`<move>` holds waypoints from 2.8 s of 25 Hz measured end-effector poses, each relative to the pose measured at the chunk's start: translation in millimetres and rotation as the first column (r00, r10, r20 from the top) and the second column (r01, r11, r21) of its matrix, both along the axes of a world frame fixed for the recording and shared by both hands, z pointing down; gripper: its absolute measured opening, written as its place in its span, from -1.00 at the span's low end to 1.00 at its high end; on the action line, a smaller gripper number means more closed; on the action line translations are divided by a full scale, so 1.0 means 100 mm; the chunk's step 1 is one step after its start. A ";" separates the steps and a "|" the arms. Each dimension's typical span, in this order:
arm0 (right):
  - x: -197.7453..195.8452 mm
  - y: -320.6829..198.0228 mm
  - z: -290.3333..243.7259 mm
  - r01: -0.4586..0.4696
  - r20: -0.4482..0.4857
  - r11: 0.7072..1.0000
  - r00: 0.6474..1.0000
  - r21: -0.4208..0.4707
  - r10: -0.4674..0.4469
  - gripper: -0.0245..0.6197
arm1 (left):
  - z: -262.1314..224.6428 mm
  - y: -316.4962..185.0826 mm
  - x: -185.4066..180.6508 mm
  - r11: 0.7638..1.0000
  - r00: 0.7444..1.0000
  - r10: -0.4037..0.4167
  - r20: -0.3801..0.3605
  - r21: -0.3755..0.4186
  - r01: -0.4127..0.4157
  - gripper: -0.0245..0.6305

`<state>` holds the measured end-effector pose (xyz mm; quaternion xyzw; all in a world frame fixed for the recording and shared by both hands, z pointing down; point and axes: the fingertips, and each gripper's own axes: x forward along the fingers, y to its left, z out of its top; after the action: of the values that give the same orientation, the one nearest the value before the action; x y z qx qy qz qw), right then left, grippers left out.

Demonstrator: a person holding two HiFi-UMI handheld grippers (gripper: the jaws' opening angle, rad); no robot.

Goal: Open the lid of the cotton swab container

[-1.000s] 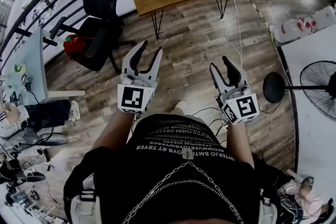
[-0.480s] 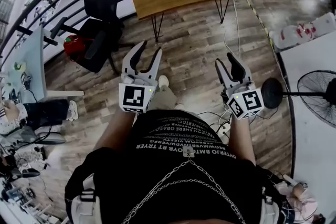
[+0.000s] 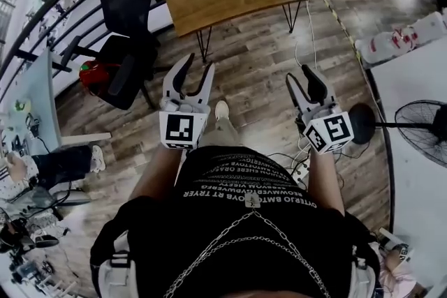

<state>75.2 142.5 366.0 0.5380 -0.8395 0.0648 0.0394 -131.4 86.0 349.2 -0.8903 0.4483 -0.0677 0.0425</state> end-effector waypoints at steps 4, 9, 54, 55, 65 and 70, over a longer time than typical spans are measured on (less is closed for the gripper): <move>0.04 -0.29 -0.08 -0.003 -0.010 1.000 1.000 0.012 0.003 -0.39 | -0.06 -0.34 0.07 1.000 1.000 0.006 -0.007 0.014 -0.006 -0.38; 0.11 -0.63 -0.12 -0.018 -0.015 1.000 1.000 0.008 0.018 -0.39 | -0.03 -0.70 0.20 0.999 0.999 0.047 0.004 -0.003 -0.047 -0.38; 0.37 -2.81 -0.11 -0.004 -0.005 1.000 1.000 -0.011 0.004 -0.39 | 0.18 -2.82 0.82 0.984 0.985 0.172 0.012 -0.046 -0.171 -0.38; 0.40 -2.89 -0.11 0.002 -0.003 1.000 1.000 -0.011 -0.002 -0.39 | 0.19 -2.88 0.85 0.985 0.985 0.170 0.017 -0.045 -0.169 -0.38; 0.68 -3.59 -0.02 0.105 -0.002 0.994 0.994 -0.042 -0.105 -0.39 | 0.39 -3.36 1.22 0.993 0.995 0.095 0.009 -0.069 -0.094 -0.37; 0.83 -3.92 0.00 0.176 0.000 0.983 0.984 -0.042 -0.177 -0.39 | 0.45 -3.59 1.31 0.996 0.999 0.017 0.035 -0.086 -0.014 -0.35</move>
<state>158.7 -249.1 365.7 0.4606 -0.8823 0.0778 0.0580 -0.2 -272.9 394.2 -0.8934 0.4373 -0.1025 0.0128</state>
